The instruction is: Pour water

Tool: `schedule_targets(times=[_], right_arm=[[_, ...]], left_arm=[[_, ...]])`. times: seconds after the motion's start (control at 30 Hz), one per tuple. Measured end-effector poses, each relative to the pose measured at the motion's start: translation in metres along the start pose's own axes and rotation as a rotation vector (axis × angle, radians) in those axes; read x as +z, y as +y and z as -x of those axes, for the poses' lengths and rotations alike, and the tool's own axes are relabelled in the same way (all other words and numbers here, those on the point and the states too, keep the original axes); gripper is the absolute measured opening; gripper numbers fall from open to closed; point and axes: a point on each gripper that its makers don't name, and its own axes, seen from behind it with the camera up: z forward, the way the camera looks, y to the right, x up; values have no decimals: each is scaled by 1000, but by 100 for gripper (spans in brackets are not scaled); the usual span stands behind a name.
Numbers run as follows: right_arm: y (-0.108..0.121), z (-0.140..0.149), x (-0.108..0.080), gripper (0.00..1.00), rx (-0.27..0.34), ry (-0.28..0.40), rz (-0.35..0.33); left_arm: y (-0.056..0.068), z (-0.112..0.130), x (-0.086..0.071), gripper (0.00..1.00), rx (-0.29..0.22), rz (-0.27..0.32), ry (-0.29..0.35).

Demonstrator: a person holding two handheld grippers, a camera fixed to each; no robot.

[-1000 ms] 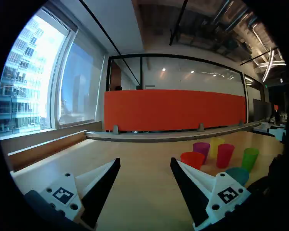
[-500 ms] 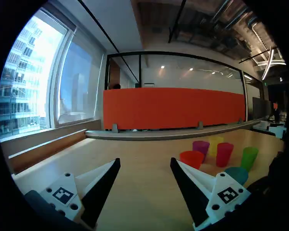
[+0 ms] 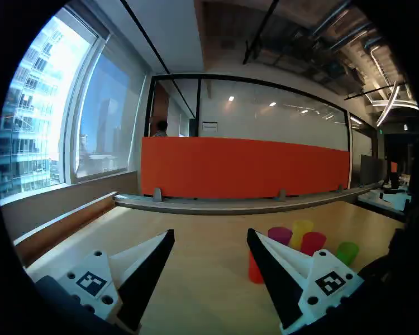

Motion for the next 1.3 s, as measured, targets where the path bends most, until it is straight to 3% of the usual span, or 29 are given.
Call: schedule_targets(times=[0.3, 0.7, 0.97, 1.3], right_arm=[[-6, -49, 5, 99, 10, -2, -44], [-9, -105, 7, 99, 5, 10, -87], [-17, -106, 5, 99, 13, -4, -132], [-41, -106, -2, 99, 7, -18, -270]], left_arm=[[5, -47, 6, 96, 21, 30, 7], [22, -101, 14, 97, 30, 104, 7], [46, -120, 13, 96, 25, 205, 23], [65, -122, 7, 96, 38, 315, 19]])
